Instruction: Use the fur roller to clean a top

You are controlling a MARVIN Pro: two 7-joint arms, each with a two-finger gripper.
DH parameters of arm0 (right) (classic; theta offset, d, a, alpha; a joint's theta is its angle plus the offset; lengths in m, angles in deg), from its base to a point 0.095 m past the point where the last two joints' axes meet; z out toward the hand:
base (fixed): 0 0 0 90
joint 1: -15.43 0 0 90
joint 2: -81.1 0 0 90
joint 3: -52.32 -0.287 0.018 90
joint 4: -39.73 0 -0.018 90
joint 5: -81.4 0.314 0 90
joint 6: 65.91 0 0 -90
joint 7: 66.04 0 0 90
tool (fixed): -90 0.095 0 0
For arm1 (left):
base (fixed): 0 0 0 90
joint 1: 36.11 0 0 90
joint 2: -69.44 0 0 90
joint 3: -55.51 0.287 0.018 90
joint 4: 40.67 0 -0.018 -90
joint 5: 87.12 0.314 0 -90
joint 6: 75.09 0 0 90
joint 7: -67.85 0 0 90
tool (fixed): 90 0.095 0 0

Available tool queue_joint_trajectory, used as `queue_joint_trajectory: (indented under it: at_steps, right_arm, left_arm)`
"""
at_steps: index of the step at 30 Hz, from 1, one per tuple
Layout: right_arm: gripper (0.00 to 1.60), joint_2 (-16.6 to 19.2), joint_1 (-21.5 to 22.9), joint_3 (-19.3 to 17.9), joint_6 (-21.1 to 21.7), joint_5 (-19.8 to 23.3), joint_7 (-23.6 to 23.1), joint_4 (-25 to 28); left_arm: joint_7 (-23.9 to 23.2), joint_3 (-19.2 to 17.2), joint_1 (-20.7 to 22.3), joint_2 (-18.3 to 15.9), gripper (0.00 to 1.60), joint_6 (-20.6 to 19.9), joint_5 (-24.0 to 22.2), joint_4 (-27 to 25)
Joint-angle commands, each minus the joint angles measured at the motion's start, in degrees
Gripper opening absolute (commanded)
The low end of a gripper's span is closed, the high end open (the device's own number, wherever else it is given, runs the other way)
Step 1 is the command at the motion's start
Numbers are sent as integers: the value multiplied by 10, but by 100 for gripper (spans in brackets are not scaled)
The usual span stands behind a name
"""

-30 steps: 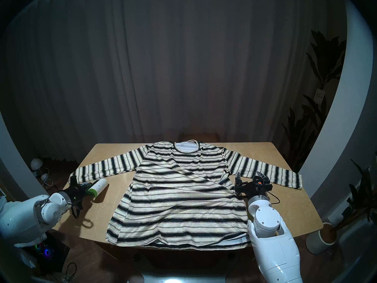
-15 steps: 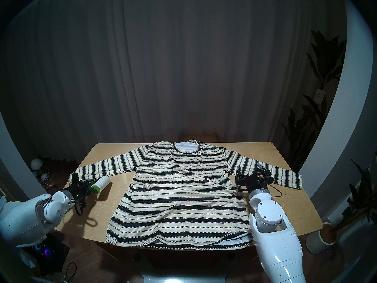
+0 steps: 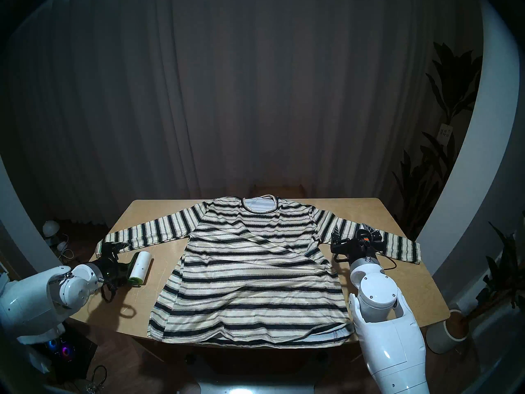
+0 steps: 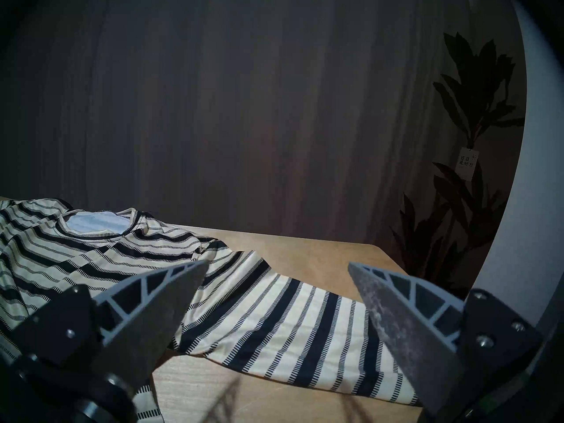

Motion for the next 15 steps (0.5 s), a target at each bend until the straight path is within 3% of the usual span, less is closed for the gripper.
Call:
queue_joint_trajectory:
  at_steps: [1,10,13,15]
  right_arm:
    - [160,-7,17,12,21,-2,3,41]
    - [160,-15,38,37,57,-7,9,69]
    - [160,-12,43,33,58,-3,6,53]
    - [160,-8,48,23,48,8,-2,19]
  left_arm:
    - [14,-19,-29,-37,160,33,-21,-14]
    - [27,-47,-71,-93,160,83,-45,-38]
    - [37,-63,-89,-98,160,98,-43,-47]
    - [35,-69,-105,-106,160,142,-1,-55]
